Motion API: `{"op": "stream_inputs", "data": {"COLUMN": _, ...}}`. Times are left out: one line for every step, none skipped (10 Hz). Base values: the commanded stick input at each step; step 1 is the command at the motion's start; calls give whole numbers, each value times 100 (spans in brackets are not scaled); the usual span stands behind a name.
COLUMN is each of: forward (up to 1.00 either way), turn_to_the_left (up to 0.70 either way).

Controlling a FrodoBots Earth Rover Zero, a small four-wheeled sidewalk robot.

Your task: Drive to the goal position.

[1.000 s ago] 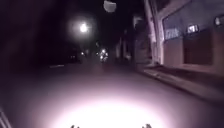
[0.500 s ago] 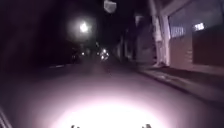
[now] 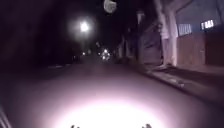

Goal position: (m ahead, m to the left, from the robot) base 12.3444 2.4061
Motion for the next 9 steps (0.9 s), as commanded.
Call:
{"op": "stream_inputs", "data": {"forward": 100, "turn_to_the_left": 0}}
{"op": "stream_inputs", "data": {"forward": 100, "turn_to_the_left": 0}}
{"op": "stream_inputs", "data": {"forward": 100, "turn_to_the_left": 0}}
{"op": "stream_inputs", "data": {"forward": 100, "turn_to_the_left": 0}}
{"op": "stream_inputs", "data": {"forward": 100, "turn_to_the_left": 0}}
{"op": "stream_inputs", "data": {"forward": 100, "turn_to_the_left": 0}}
{"op": "stream_inputs", "data": {"forward": 100, "turn_to_the_left": 0}}
{"op": "stream_inputs", "data": {"forward": 100, "turn_to_the_left": 0}}
{"op": "stream_inputs", "data": {"forward": 100, "turn_to_the_left": 0}}
